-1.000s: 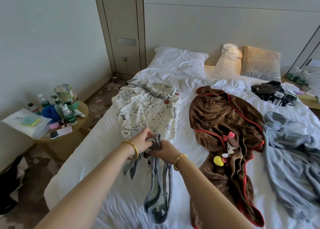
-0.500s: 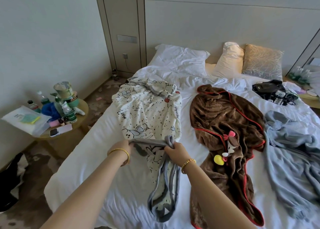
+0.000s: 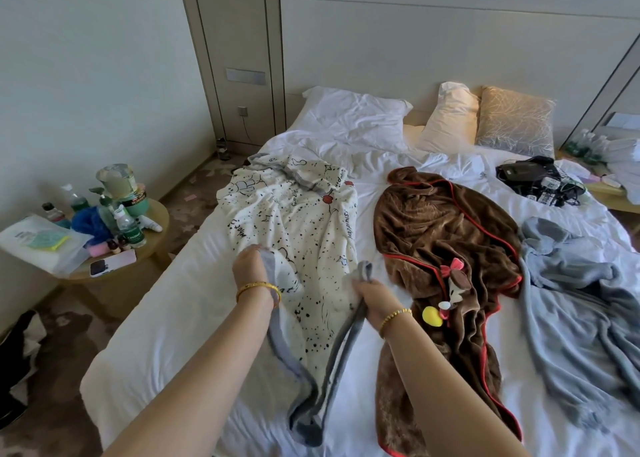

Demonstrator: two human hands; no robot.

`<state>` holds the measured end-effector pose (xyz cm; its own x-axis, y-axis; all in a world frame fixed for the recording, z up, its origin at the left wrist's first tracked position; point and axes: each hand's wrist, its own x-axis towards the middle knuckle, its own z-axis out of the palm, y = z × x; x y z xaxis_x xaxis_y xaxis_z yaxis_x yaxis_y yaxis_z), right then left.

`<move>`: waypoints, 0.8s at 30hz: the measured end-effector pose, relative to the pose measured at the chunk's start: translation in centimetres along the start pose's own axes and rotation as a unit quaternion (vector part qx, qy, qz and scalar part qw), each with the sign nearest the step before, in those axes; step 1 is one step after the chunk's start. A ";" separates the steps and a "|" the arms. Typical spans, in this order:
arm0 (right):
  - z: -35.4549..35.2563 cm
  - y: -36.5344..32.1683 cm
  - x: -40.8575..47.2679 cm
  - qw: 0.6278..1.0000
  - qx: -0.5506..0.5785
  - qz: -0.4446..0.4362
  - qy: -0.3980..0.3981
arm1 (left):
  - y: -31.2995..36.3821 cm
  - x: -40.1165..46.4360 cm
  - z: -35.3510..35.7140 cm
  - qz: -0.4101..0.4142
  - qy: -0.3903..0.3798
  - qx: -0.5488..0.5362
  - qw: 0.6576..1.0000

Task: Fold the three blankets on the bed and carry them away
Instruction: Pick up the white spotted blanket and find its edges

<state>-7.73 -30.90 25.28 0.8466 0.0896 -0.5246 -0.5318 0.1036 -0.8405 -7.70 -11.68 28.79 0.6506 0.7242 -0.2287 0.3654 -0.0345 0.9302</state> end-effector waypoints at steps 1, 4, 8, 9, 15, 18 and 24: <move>-0.1 -0.9 0.1 0.999 -0.016 -0.020 0.047 | 0.0 -0.1 0.2 0.017 -0.037 -0.023 0.999; 1.4 -2.8 -0.6 0.984 -0.112 -0.114 0.080 | -0.2 -2.3 1.7 0.057 -0.135 -0.062 0.987; 5.2 -1.8 -2.6 0.966 -0.164 -0.198 0.008 | -1.0 -4.9 3.5 0.056 -0.198 -0.108 0.973; 5.6 -1.5 -3.0 0.966 -0.155 -0.209 0.006 | -1.1 -5.0 3.4 0.046 -0.199 -0.121 0.971; 4.9 -0.6 -3.0 0.960 -0.181 -0.211 0.007 | -1.9 -4.5 2.9 -0.023 -0.196 -0.230 0.953; 4.7 -0.4 -3.0 0.958 -0.193 -0.213 -0.012 | -1.7 -4.7 2.9 -0.010 -0.198 -0.172 0.965; 4.5 -0.1 -3.2 0.963 -0.184 -0.194 -0.039 | -2.3 -4.2 2.3 0.023 -0.231 -0.054 0.971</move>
<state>-10.46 -26.72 27.64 0.9682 0.1905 -0.1623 -0.1208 -0.2122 -0.9697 -9.71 -16.22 26.99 0.9030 0.3361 -0.2677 0.2736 0.0306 0.9614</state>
